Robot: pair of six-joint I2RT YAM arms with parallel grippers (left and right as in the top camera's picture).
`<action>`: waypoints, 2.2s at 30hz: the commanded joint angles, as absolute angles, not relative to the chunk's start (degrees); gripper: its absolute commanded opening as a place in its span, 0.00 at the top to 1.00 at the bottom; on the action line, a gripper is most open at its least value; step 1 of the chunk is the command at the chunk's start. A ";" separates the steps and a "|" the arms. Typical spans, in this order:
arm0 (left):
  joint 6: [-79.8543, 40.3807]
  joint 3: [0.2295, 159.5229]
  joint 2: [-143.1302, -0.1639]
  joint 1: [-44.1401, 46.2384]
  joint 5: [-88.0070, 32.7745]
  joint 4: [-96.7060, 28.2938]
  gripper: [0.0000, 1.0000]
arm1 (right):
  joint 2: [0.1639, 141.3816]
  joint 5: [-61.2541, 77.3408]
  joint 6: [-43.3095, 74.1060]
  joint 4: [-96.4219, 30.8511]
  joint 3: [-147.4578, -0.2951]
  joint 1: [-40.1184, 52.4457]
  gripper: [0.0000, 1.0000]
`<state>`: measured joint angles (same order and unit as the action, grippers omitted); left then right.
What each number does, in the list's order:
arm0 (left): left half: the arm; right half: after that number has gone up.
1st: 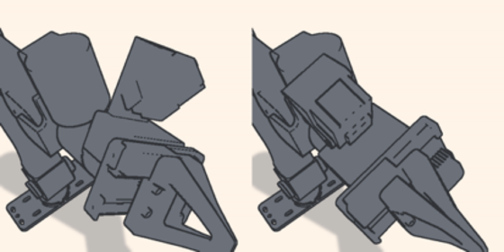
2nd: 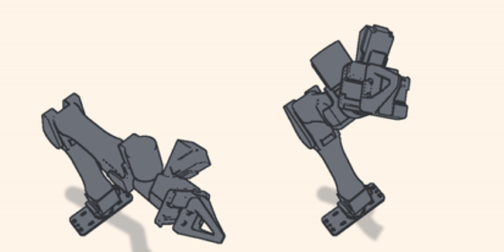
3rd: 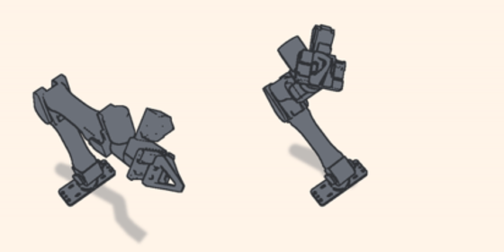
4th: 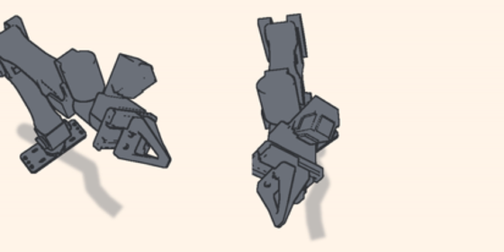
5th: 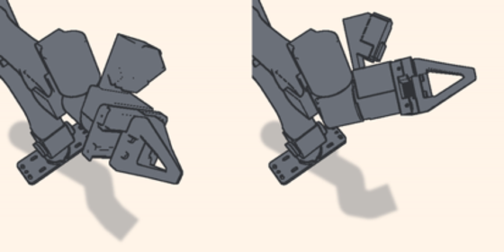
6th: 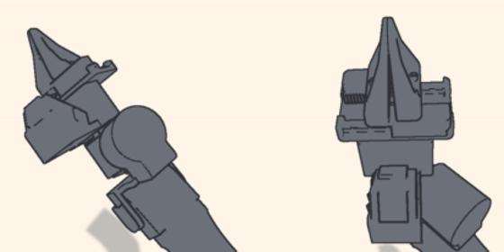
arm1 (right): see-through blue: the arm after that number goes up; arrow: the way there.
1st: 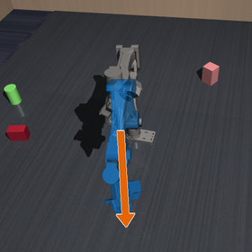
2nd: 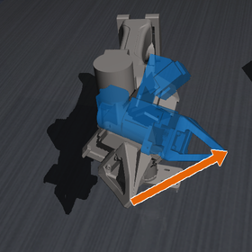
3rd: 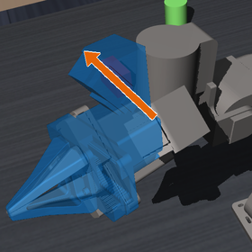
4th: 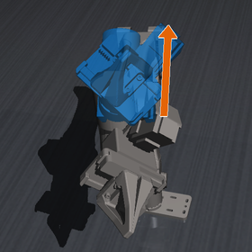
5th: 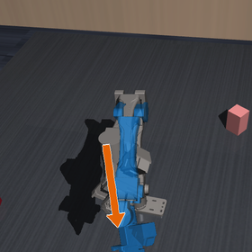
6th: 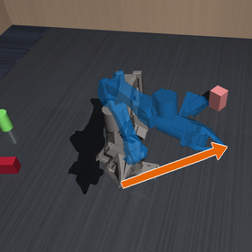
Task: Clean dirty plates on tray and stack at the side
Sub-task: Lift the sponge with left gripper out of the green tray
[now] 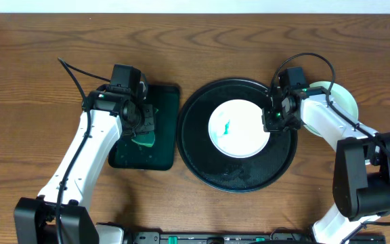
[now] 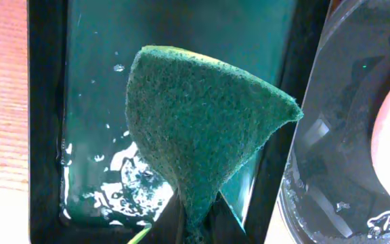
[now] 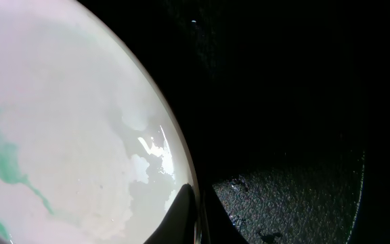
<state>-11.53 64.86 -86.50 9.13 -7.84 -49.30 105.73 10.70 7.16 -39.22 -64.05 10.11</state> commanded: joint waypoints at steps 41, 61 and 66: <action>-11.70 63.16 -86.48 9.37 -6.24 -45.34 0.93 | 105.67 14.50 6.61 -39.48 -64.82 11.35 0.99; -12.93 70.54 -86.52 9.37 1.10 -48.18 0.93 | 105.65 18.61 7.90 -40.34 -64.82 11.35 0.99; -12.93 70.94 -88.31 9.37 1.13 -48.86 0.93 | 105.67 21.08 7.88 -40.56 -64.82 11.42 0.99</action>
